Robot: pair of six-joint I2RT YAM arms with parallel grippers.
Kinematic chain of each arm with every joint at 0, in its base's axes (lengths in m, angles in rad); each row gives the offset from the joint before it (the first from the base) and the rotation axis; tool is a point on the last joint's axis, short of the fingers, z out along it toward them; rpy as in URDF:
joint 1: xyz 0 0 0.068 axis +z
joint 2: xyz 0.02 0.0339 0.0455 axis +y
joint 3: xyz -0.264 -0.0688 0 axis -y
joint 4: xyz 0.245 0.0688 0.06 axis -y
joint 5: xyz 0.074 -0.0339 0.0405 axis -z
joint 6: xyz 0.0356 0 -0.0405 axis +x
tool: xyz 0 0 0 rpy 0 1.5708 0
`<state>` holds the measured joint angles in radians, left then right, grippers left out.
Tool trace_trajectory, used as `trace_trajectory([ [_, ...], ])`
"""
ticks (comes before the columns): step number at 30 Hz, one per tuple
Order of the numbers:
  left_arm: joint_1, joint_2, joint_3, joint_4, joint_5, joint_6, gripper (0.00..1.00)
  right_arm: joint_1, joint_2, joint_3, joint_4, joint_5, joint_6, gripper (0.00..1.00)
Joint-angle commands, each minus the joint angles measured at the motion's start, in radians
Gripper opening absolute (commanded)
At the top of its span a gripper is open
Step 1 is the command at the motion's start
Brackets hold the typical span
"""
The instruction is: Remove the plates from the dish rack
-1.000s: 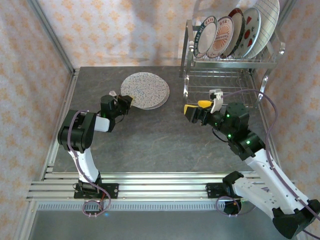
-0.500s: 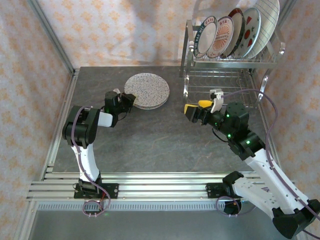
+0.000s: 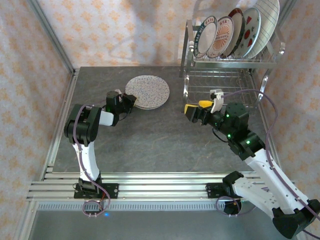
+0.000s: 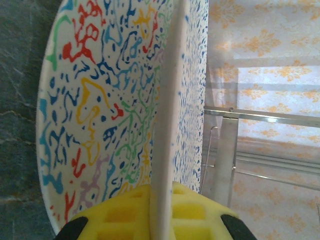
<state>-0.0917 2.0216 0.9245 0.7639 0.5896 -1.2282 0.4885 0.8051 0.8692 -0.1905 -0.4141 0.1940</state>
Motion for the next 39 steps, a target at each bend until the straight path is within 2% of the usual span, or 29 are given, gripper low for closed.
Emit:
trace_trajectory([
  [1,-0.003,0.009,0.048,0.013,0.003,0.038,0.04,0.008,-0.015,0.016,-0.007,0.021,0.007,0.85],
  [4,0.002,0.015,0.051,0.009,0.003,0.038,0.06,0.007,-0.023,0.011,-0.007,0.024,0.012,0.85],
  [9,0.002,0.015,0.066,-0.019,0.007,0.048,0.27,0.007,-0.032,0.008,-0.019,0.029,0.015,0.85],
  [16,0.002,-0.003,0.082,-0.081,0.006,0.063,0.41,0.007,-0.034,0.012,-0.027,0.036,0.022,0.85],
  [21,0.002,-0.033,0.122,-0.257,-0.007,0.113,0.55,0.007,-0.037,0.021,-0.036,0.043,0.024,0.85],
  [34,0.003,-0.066,0.245,-0.646,-0.07,0.199,0.59,0.007,-0.037,0.024,-0.054,0.083,0.037,0.85],
  [39,0.003,-0.068,0.303,-0.809,-0.096,0.227,0.6,0.007,-0.035,0.037,-0.099,0.146,0.037,0.86],
])
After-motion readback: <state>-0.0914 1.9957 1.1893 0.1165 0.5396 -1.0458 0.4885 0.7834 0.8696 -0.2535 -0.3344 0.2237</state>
